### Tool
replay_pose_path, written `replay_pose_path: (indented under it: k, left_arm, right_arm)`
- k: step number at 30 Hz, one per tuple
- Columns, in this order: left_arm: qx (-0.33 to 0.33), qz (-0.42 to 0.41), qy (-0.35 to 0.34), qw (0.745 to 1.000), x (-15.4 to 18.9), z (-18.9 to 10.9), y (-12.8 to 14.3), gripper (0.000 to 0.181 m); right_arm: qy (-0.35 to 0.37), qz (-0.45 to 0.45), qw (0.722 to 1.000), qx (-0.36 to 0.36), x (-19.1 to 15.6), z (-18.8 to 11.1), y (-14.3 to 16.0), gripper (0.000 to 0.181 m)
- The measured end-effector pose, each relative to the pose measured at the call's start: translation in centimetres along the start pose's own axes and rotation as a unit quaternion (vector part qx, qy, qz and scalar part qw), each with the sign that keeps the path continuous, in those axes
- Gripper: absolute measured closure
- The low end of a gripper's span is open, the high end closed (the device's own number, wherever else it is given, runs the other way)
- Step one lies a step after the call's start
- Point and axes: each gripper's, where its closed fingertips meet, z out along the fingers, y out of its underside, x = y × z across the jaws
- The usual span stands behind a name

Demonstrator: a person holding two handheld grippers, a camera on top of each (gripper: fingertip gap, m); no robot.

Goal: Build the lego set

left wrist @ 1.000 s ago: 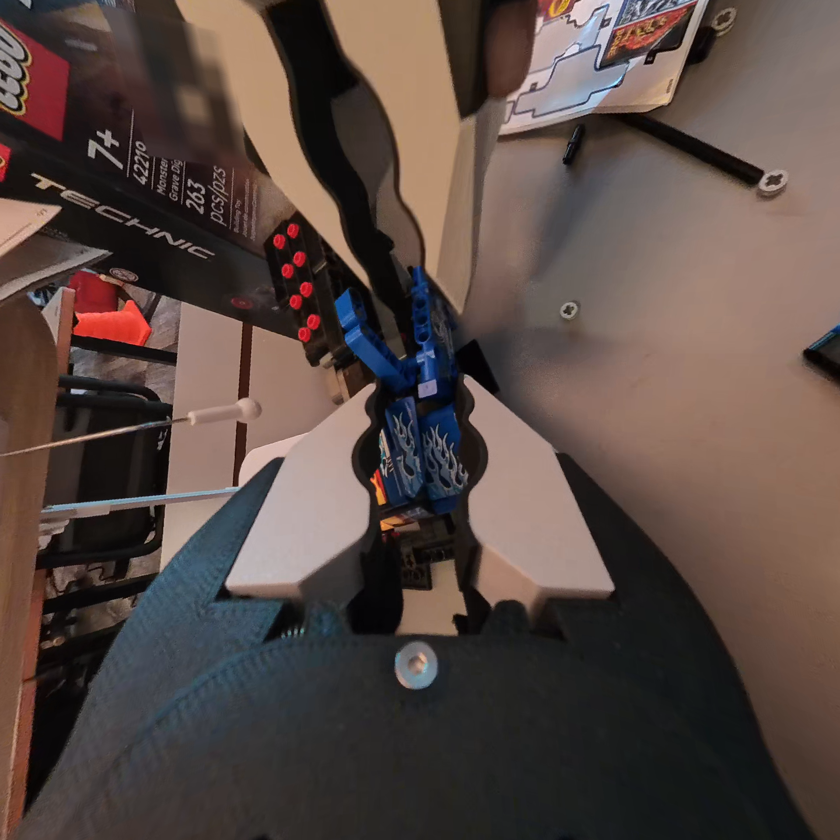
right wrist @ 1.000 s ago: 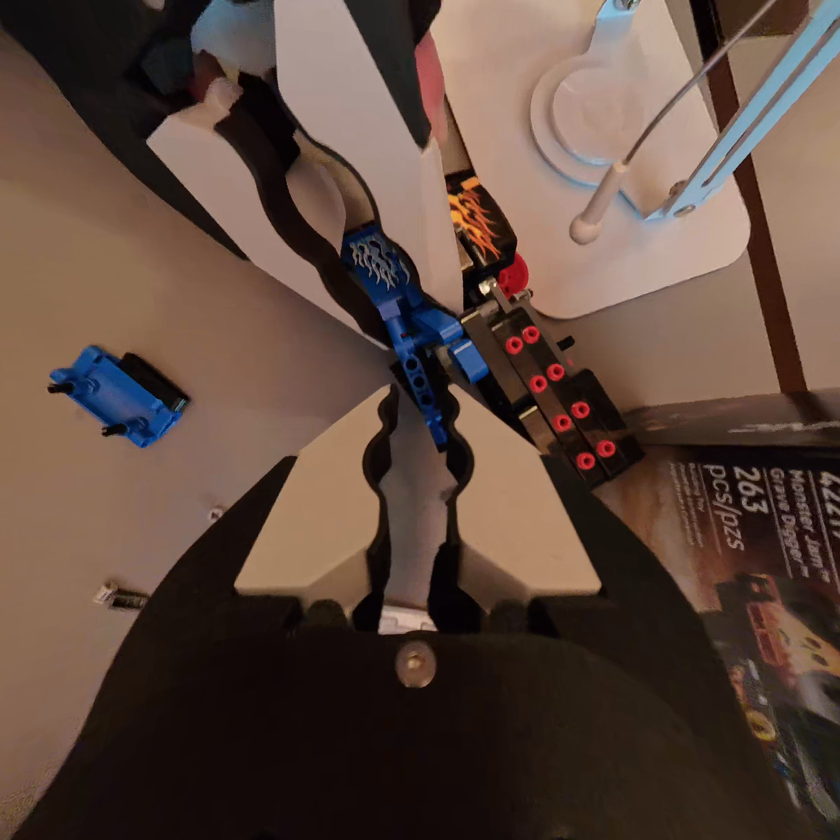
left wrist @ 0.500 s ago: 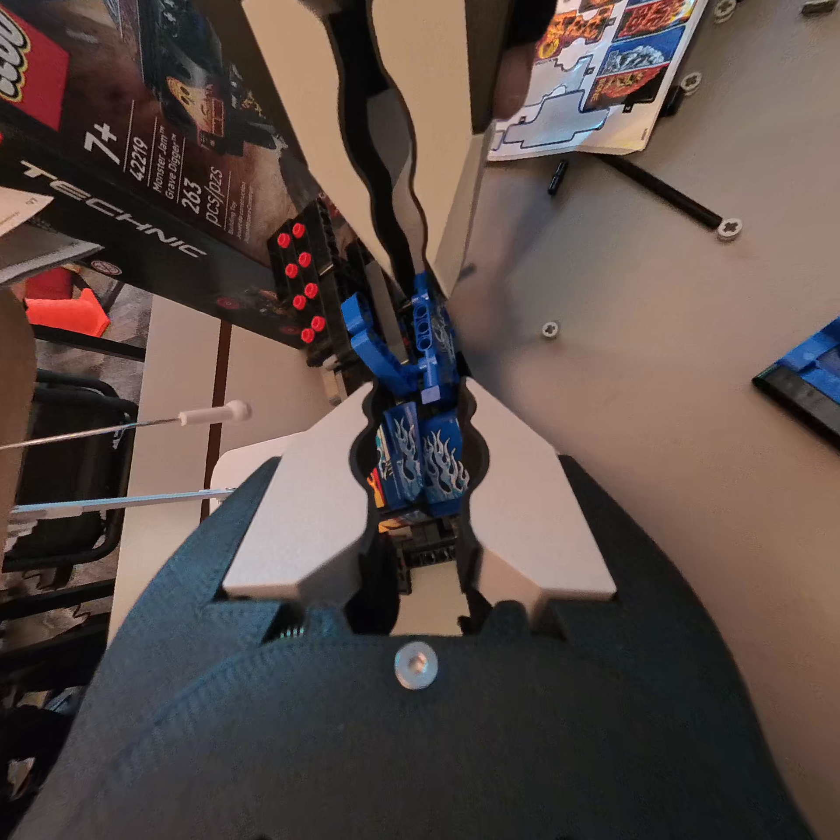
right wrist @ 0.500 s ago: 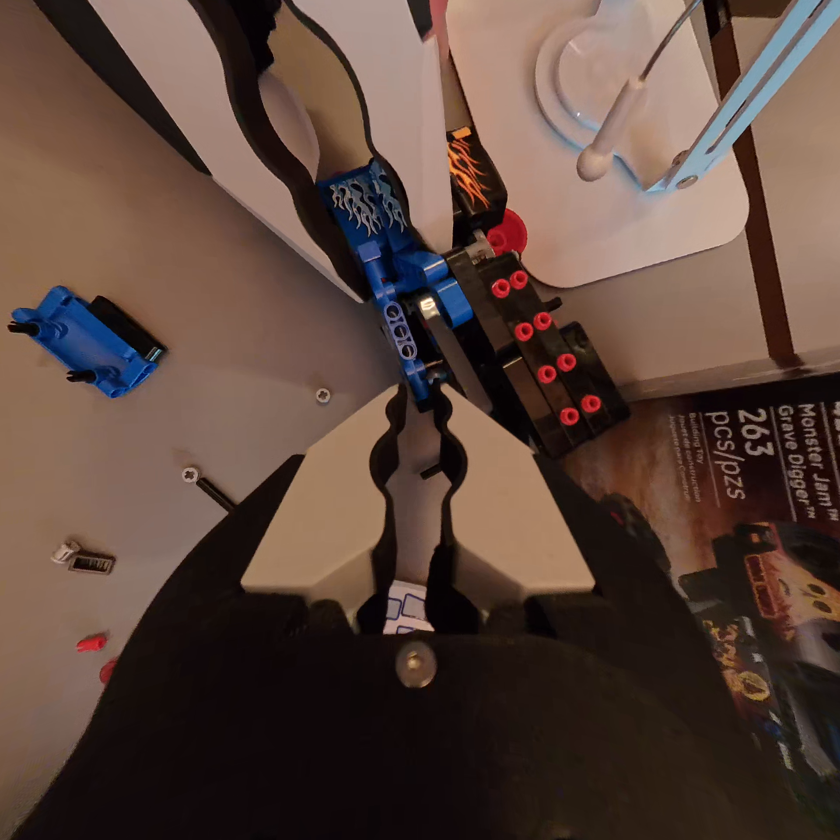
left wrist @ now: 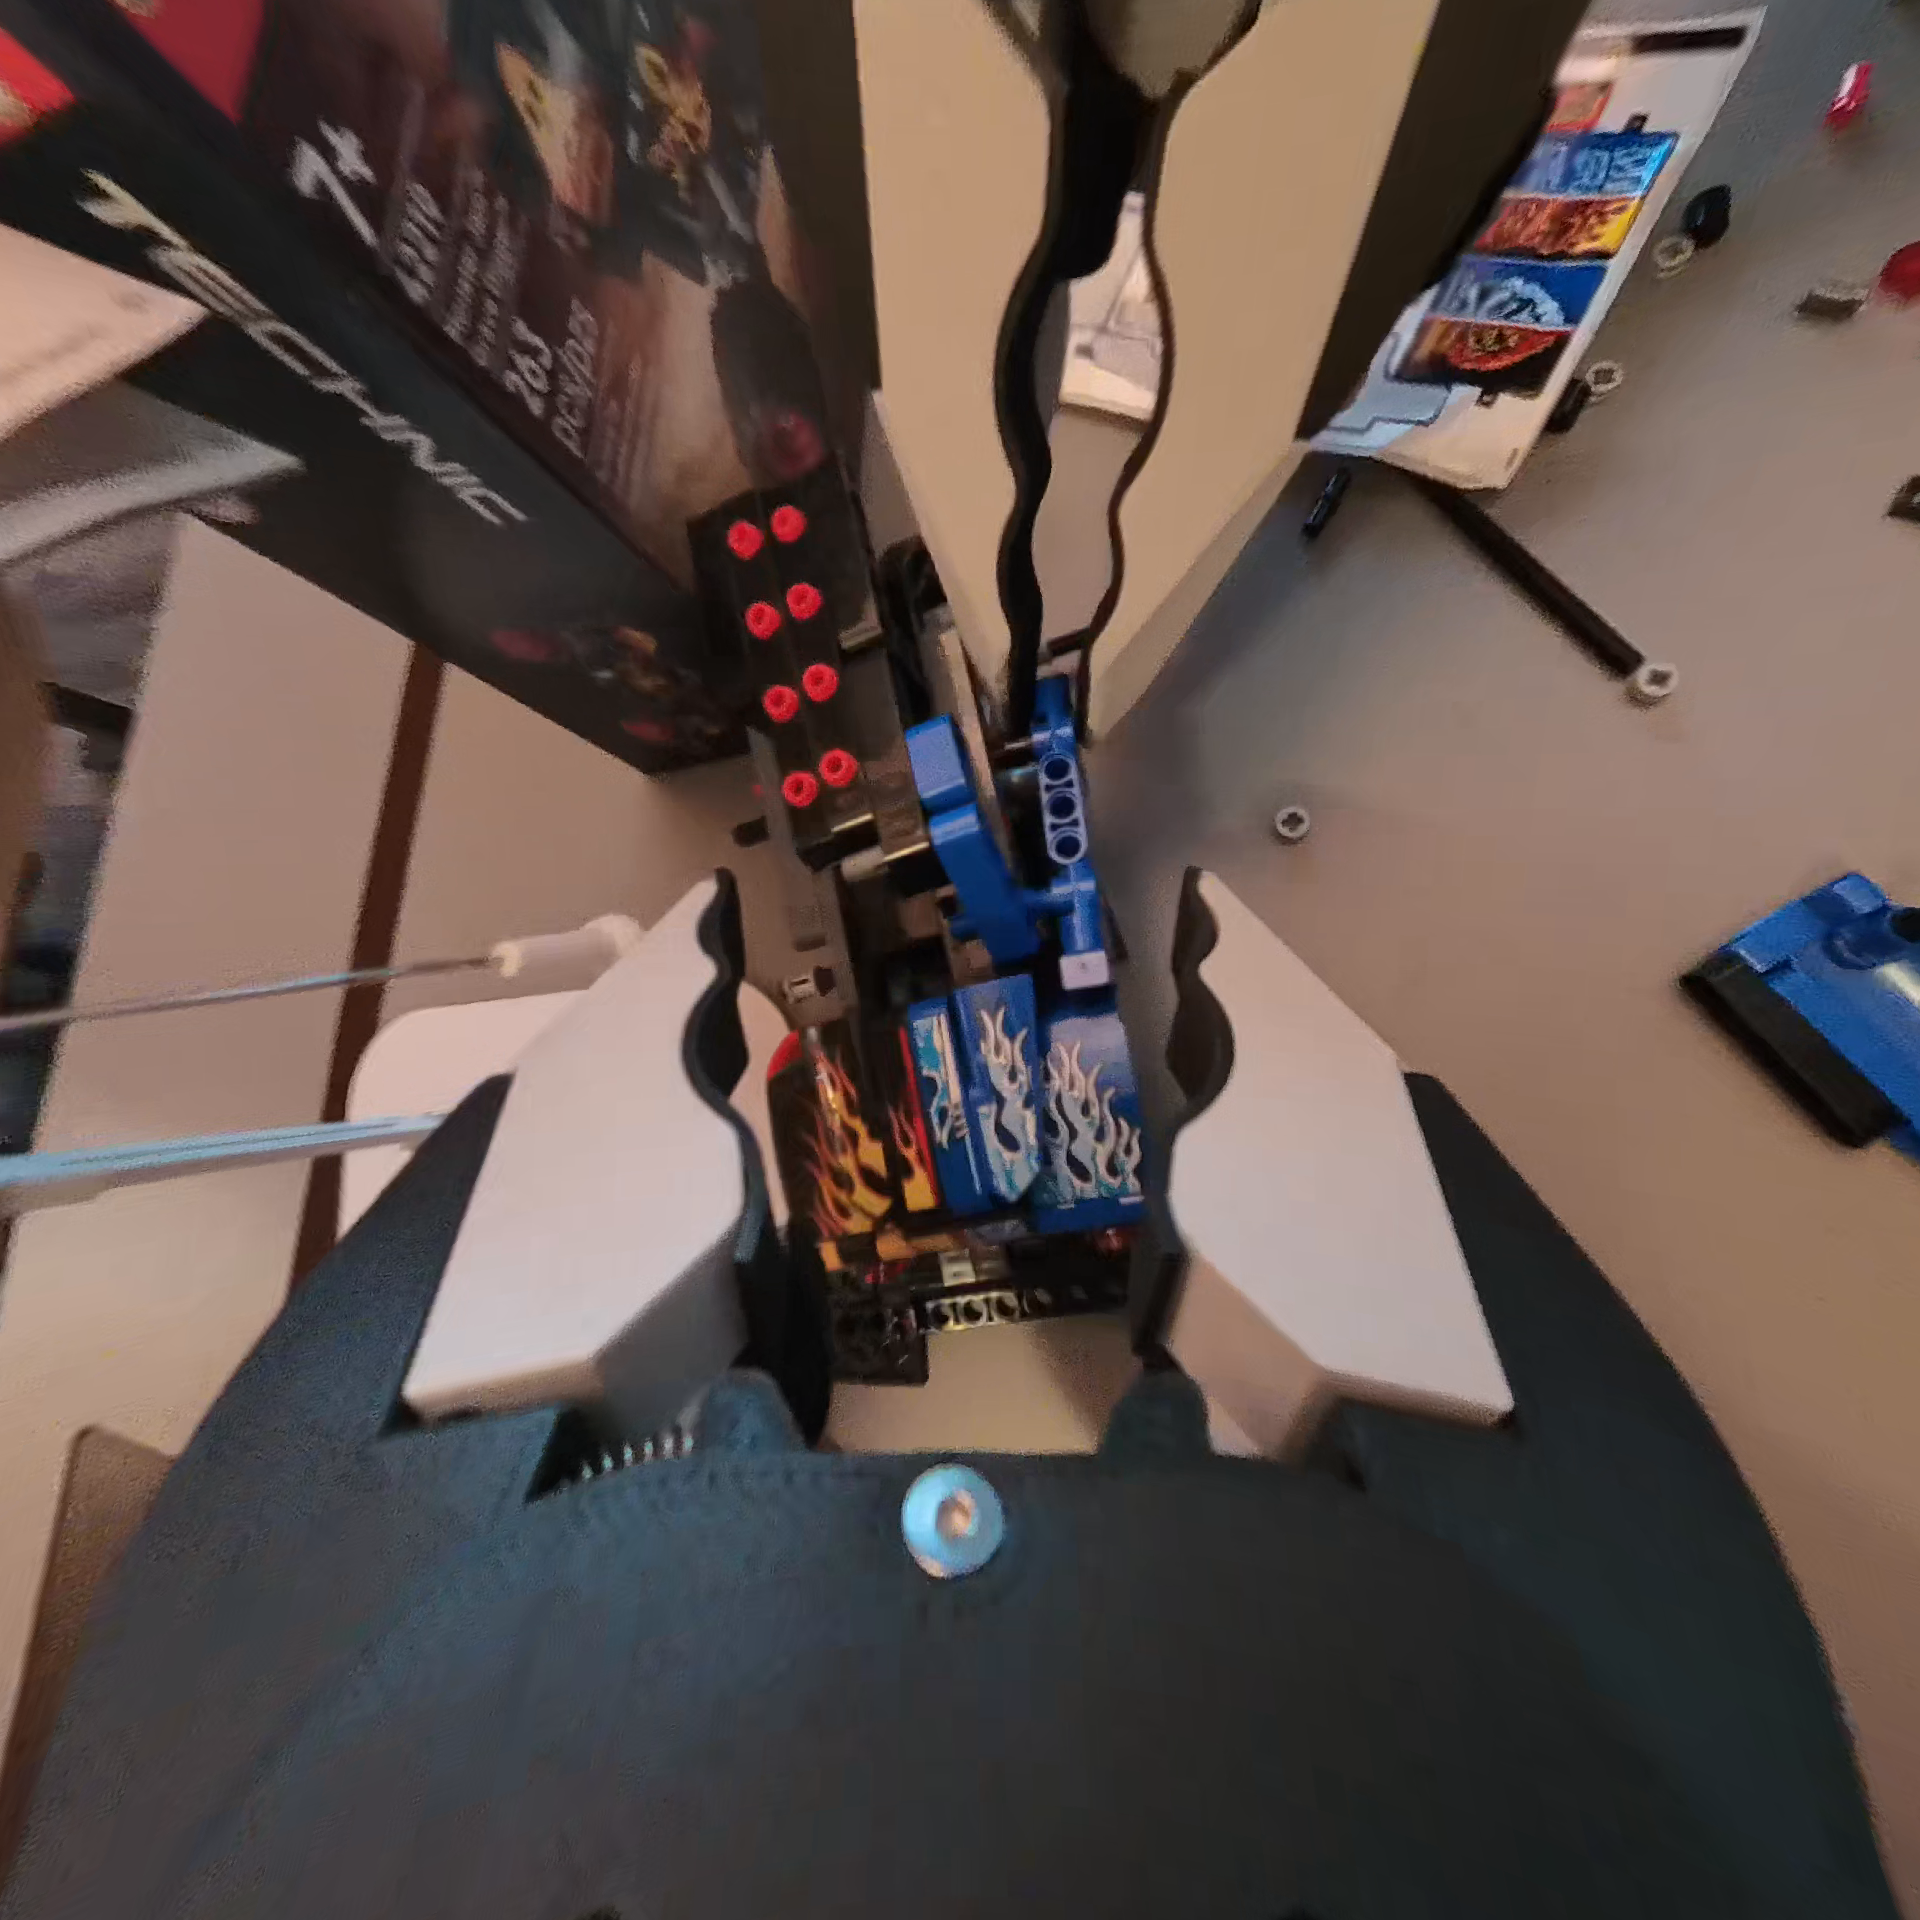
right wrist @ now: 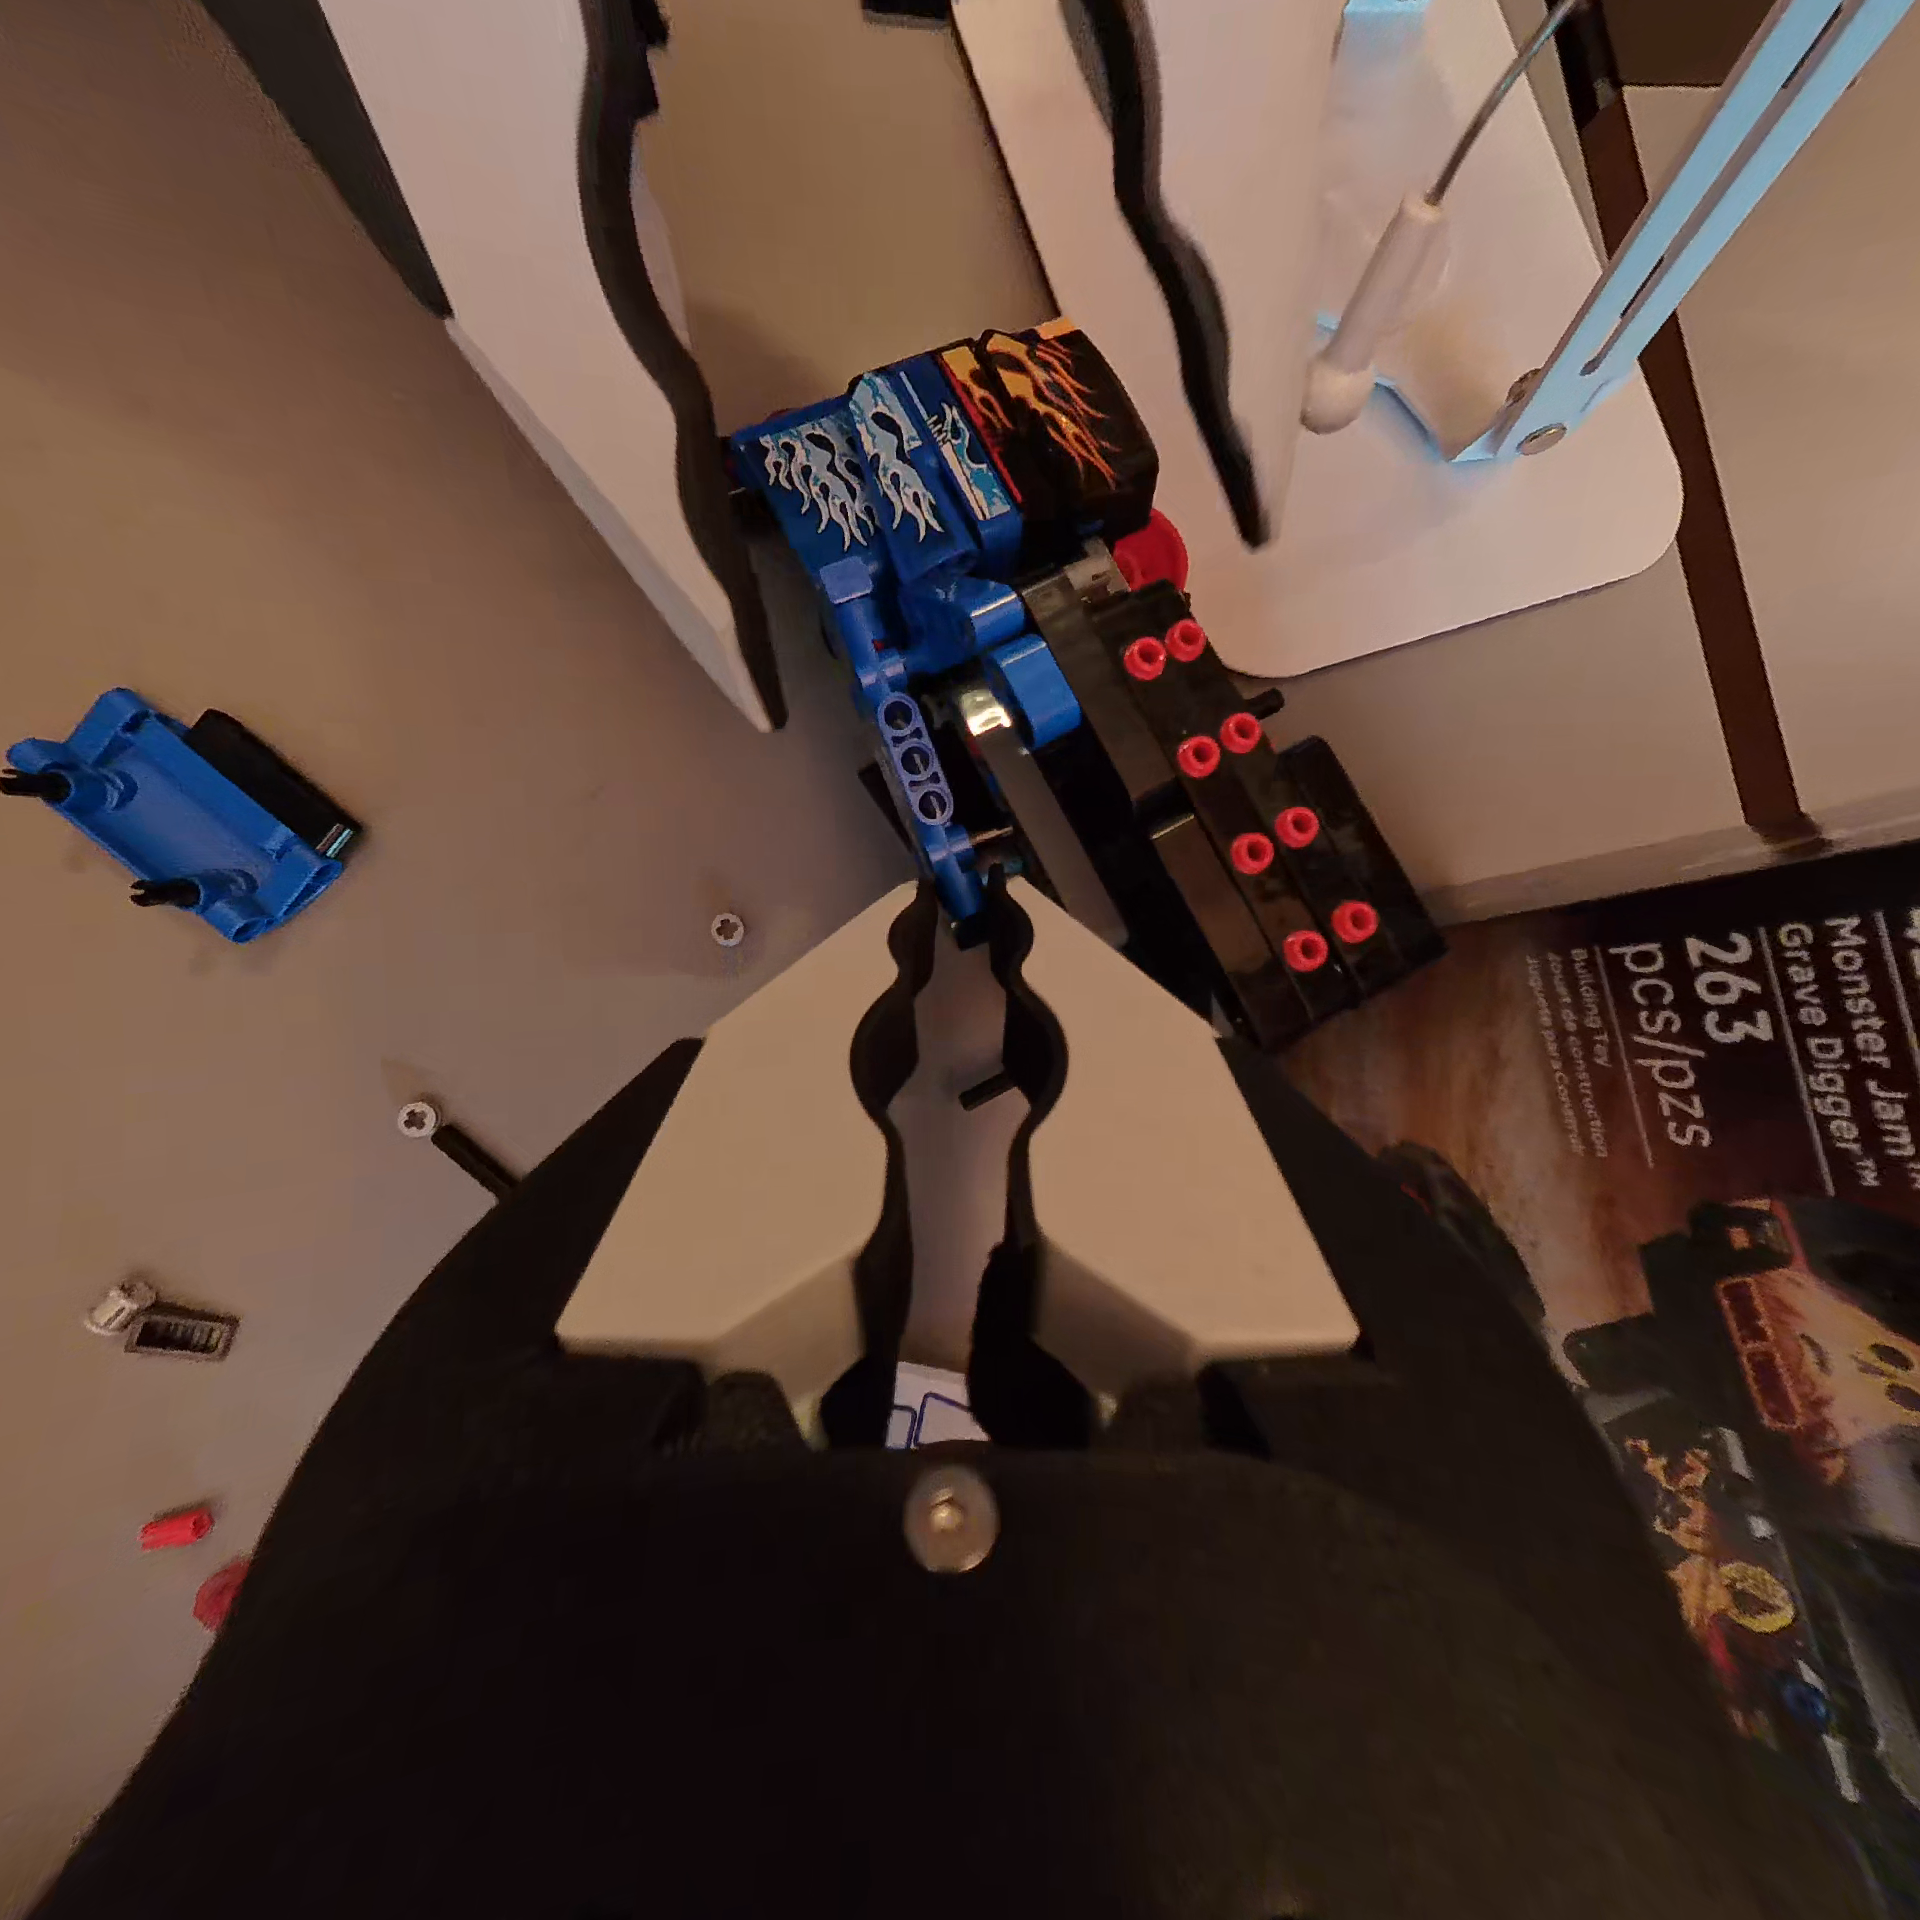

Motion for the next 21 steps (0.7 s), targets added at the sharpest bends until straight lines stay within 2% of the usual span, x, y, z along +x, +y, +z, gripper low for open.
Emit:
replay_pose_path:
  k: [3, 11, 12, 21]
  left_arm:
    - [-0.01, -0.002, 0.015, 1.0, -0.2, 1.2, 0.3, 0.111]
    - [-0.005, -0.001, 0.008, 1.0, -0.6, 1.7, -0.1, 0.117]
    - [0.007, 0.002, 0.009, 1.0, -0.5, 1.6, -0.5, 0.124]
    - [0.014, -0.003, 0.006, 1.0, -0.3, 1.8, -0.8, 0.127]
  right_arm:
    - [0.005, 0.001, 1.0, 0.001, 0.2, -0.1, -0.1, 0.173]
    - [0.009, 0.014, 1.0, -0.005, 0.5, -0.2, 0.0, 0.174]
    - [0.01, 0.018, 1.0, -0.006, 0.6, -0.2, 0.0, 0.174]
    - [0.028, 0.019, 0.999, -0.021, 1.1, 0.0, 0.4, 0.174]
